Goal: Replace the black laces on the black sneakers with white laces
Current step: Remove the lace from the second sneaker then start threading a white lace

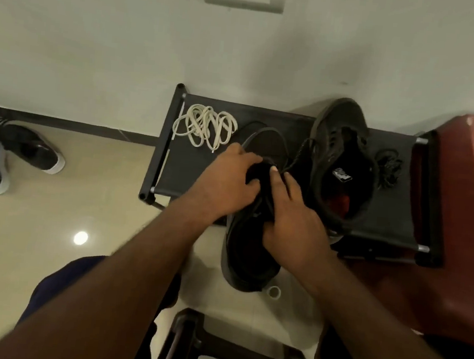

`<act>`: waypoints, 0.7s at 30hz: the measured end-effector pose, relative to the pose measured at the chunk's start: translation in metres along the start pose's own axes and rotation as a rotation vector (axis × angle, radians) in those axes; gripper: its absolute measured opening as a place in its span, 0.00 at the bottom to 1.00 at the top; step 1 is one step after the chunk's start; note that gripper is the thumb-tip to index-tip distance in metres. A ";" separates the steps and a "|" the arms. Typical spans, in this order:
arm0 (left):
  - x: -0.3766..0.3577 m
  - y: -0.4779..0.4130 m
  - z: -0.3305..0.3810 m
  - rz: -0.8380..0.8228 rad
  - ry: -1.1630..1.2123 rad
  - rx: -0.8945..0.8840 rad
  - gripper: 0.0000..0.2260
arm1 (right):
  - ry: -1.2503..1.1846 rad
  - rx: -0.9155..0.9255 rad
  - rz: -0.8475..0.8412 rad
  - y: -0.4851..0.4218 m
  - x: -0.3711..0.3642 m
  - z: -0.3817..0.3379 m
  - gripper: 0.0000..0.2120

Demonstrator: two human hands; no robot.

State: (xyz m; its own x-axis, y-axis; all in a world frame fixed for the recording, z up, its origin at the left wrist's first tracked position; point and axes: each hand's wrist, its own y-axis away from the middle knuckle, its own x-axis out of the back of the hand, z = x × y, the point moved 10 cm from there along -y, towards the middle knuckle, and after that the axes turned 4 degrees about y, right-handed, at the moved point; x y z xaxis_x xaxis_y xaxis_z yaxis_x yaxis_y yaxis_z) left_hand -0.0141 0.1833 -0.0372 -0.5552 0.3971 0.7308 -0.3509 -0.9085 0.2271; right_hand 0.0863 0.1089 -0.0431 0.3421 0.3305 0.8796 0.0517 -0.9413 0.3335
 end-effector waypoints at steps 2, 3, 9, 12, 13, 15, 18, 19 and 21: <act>0.000 0.005 0.002 0.064 0.000 -0.032 0.17 | -0.017 0.000 -0.005 -0.004 0.001 -0.001 0.41; -0.001 0.007 0.004 0.097 -0.002 -0.048 0.15 | -0.023 -0.010 -0.014 -0.006 0.000 0.000 0.40; -0.009 -0.006 0.000 0.139 -0.011 0.009 0.11 | -0.052 -0.023 -0.015 -0.008 -0.004 0.002 0.38; 0.001 -0.012 0.009 0.228 -0.060 0.054 0.07 | -0.073 -0.011 -0.018 -0.005 -0.007 0.003 0.37; 0.006 -0.012 0.009 0.270 -0.040 0.095 0.08 | -0.082 -0.012 -0.018 -0.004 -0.008 0.003 0.36; 0.009 -0.012 0.008 0.307 0.031 0.128 0.07 | -0.117 -0.030 -0.015 -0.005 -0.008 0.006 0.36; -0.003 -0.014 0.009 0.195 0.053 0.073 0.03 | -0.161 -0.030 0.020 -0.007 -0.005 0.004 0.34; -0.006 -0.013 0.008 0.169 0.041 0.057 0.04 | -0.151 -0.027 0.019 -0.006 -0.005 0.002 0.34; -0.007 -0.012 0.002 0.153 0.022 0.049 0.08 | -0.119 -0.021 0.007 -0.001 -0.006 0.000 0.34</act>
State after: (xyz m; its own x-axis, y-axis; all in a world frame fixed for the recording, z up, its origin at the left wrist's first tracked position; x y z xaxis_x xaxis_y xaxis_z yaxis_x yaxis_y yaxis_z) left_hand -0.0045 0.1908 -0.0434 -0.6158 0.2557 0.7453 -0.2243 -0.9636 0.1454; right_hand 0.0842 0.1081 -0.0490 0.4512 0.3124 0.8360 0.0298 -0.9415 0.3357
